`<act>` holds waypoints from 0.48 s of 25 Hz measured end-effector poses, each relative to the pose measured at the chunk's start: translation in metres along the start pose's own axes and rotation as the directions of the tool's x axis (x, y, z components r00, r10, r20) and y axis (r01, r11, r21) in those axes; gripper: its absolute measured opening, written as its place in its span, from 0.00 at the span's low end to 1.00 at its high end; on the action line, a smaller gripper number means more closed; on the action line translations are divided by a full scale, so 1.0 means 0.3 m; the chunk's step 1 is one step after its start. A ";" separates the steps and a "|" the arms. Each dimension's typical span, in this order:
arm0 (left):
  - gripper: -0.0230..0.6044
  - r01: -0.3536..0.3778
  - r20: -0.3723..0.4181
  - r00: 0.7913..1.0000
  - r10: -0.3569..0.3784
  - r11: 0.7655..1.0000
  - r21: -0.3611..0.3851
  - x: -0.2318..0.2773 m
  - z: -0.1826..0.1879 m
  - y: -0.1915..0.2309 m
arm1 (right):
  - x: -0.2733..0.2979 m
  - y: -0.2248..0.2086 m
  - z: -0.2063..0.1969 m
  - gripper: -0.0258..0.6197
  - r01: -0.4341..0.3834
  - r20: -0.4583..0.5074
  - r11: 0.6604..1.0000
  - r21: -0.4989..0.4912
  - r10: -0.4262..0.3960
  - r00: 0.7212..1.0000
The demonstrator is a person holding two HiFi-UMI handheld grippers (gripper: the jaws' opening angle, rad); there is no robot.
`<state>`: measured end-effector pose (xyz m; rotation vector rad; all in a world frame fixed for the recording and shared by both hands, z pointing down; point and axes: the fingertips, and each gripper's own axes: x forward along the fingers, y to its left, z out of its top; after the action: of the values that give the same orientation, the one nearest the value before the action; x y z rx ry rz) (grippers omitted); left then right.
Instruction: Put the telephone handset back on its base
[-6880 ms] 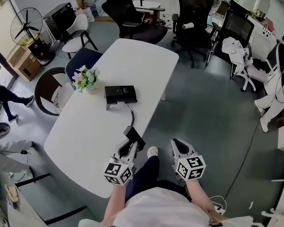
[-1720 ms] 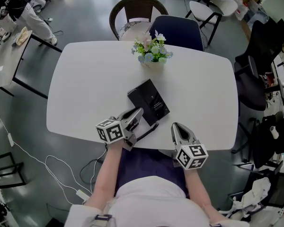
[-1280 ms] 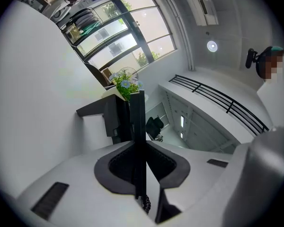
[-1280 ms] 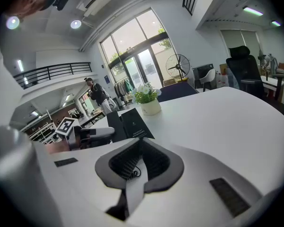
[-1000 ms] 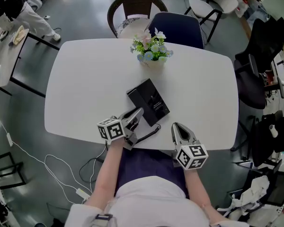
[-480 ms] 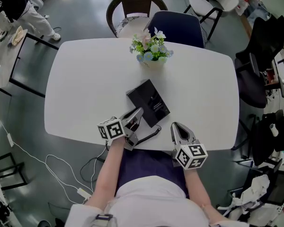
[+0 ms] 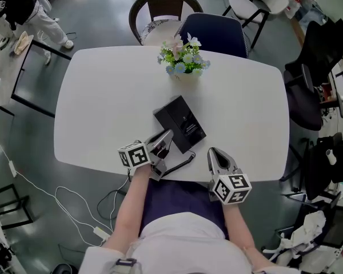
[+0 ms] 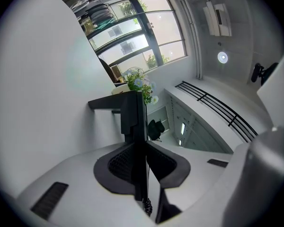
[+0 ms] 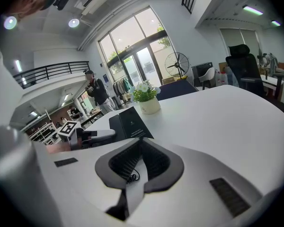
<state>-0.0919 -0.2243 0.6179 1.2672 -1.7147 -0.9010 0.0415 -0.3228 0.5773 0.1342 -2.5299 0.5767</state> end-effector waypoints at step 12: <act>0.30 -0.129 -0.009 0.992 0.129 0.991 -0.025 -0.002 0.006 0.031 | -0.009 0.012 0.016 0.10 -0.004 0.033 1.000 -0.011 0.004 0.999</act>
<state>-0.0972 -0.2213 0.6252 1.1280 -1.7522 -0.8380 0.0408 -0.3215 0.5709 0.1358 -2.5651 0.5668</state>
